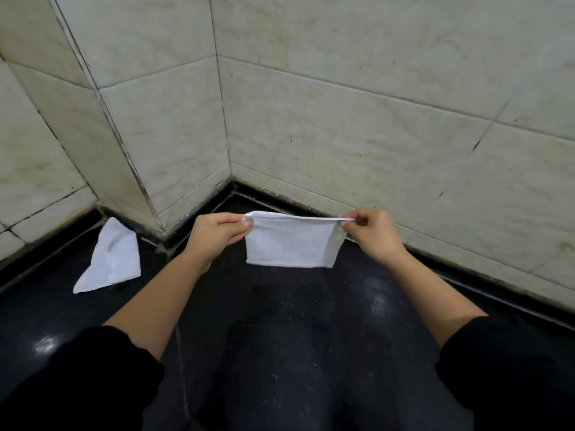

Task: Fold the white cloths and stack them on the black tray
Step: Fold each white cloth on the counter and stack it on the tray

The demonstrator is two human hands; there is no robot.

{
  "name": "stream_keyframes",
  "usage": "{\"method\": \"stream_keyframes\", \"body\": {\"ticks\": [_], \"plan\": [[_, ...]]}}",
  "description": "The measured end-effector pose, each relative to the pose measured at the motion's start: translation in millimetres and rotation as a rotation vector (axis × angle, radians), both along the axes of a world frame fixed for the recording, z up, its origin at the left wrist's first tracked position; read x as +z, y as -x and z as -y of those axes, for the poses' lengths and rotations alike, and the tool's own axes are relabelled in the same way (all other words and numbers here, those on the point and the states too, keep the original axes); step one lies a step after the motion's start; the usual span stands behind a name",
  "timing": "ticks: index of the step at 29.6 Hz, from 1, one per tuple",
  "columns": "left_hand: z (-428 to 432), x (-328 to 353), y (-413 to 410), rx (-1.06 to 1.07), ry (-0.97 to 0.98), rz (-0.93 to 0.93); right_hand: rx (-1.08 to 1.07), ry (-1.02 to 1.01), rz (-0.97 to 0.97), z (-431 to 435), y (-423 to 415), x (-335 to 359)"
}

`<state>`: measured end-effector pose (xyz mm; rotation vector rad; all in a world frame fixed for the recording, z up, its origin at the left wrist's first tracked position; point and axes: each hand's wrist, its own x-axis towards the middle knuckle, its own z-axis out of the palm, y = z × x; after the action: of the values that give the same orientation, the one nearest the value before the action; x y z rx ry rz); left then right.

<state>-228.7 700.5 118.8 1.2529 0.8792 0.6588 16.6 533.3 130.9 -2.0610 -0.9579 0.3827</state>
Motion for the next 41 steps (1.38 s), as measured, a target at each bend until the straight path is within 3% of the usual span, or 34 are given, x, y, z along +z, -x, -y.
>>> {"method": "stream_keyframes", "body": {"ticks": [4, 9, 15, 18, 21, 32, 41], "plan": [[5, -3, 10, -0.055, -0.031, -0.032, 0.066, 0.003, 0.063, 15, 1, 5], [27, -26, 38, -0.216, 0.073, -0.147, 0.158, 0.057, -0.114, 48, 1, -24], [63, -79, 69, -0.498, 0.266, -0.419, 0.332, 0.385, -0.510, 95, 10, -82], [79, -99, 75, -0.538, 0.309, -0.531, 0.358, 0.566, -0.563, 106, 19, -101], [86, -114, 77, -0.507, 0.355, -0.566, 0.319, 0.599, -0.582, 108, 22, -112], [72, -127, 54, -0.159, 0.321, -0.554, 0.036, 0.332, -0.623, 59, 13, -139], [62, -147, 36, -0.016, 0.331, -0.547, -0.174, 0.283, -0.539, 26, 12, -169]]}}
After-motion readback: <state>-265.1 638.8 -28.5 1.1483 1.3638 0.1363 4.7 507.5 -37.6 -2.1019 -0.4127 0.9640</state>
